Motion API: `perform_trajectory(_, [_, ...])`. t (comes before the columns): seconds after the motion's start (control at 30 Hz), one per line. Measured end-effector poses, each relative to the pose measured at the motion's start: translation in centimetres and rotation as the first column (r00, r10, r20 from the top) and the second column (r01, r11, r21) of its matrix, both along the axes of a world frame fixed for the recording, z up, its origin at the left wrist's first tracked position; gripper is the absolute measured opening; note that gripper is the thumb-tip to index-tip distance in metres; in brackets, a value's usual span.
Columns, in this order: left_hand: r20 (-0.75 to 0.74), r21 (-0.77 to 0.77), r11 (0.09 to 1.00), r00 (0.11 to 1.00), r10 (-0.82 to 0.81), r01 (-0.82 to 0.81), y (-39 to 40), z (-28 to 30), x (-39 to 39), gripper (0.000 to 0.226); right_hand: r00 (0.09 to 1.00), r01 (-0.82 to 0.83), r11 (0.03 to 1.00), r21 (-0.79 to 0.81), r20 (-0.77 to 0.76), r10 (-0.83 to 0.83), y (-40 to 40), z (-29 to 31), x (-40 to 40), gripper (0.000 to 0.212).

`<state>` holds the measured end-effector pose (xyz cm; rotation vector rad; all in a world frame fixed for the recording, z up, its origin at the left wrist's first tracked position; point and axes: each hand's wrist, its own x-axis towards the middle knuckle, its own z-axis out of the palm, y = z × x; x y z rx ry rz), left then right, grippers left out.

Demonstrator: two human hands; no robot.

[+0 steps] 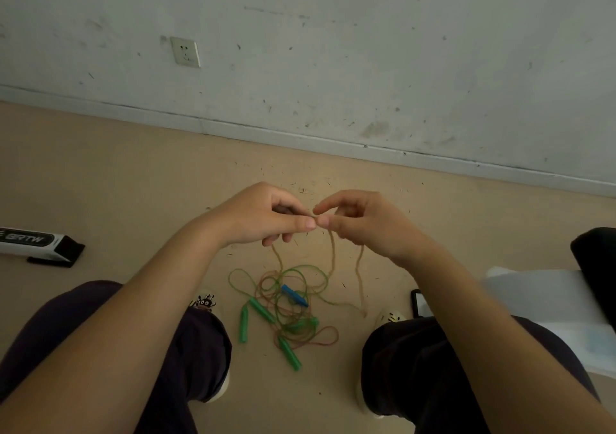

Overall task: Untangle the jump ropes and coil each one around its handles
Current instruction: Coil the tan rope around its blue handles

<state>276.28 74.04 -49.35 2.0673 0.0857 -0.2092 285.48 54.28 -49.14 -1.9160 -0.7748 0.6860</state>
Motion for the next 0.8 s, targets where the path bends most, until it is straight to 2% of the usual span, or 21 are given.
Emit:
perform_trajectory(0.1, [0.010,-0.009,0.999,0.999,0.039,-0.039,0.8,0.6,-0.2,0.034,0.996,0.086,0.996,0.008,0.019,-0.086,-0.1,0.1,0.7,0.012])
perform_trajectory(0.2, [0.034,-0.032,0.994,0.993,0.110,-0.108,2.1,1.0,-0.3,0.039,0.982,0.185,0.981,0.054,0.023,-0.187,-0.8,0.2,1.6,0.028])
perform_trajectory(0.27, [0.039,-0.029,0.992,0.991,0.125,-0.124,2.4,0.8,-0.4,0.037,0.980,0.196,0.978,0.071,0.022,-0.198,-1.1,0.1,1.7,0.039])
perform_trajectory(0.33, [0.026,-0.032,0.995,0.995,0.099,-0.098,1.7,0.4,-0.3,0.036,0.989,0.150,0.986,0.070,-0.014,-0.150,-1.1,0.0,1.5,0.040])
perform_trajectory(0.43, [0.003,-0.015,1.000,1.000,0.022,-0.022,-0.1,-0.5,0.1,0.036,0.997,0.046,0.997,0.054,-0.066,-0.043,-0.2,-0.5,0.4,0.032])
perform_trajectory(0.5, [-0.001,0.023,1.000,1.000,-0.009,0.009,-0.7,-0.7,0.3,0.027,0.999,0.016,1.000,0.007,-0.039,-0.016,0.3,-0.5,-0.1,0.026])
perform_trajectory(0.6, [0.015,0.131,0.991,1.000,-0.007,0.005,0.0,-0.6,0.3,0.026,0.999,0.043,0.996,-0.080,0.027,-0.041,0.1,0.1,0.3,0.017])
perform_trajectory(0.67, [0.034,0.158,0.987,0.999,0.029,-0.034,0.8,-0.4,0.3,0.030,0.997,0.081,0.994,-0.077,0.021,-0.079,-0.6,0.6,1.1,0.013])
perform_trajectory(0.73, [0.044,0.124,0.988,0.995,0.088,-0.093,1.5,-0.3,0.2,0.033,0.990,0.137,0.990,-0.037,0.028,-0.136,-1.2,0.7,1.6,0.011])
perform_trajectory(0.8, [0.051,0.043,0.988,0.988,0.147,-0.149,2.0,-0.1,0.0,0.024,0.982,0.185,0.982,0.022,0.038,-0.186,-1.6,0.5,1.9,0.009])
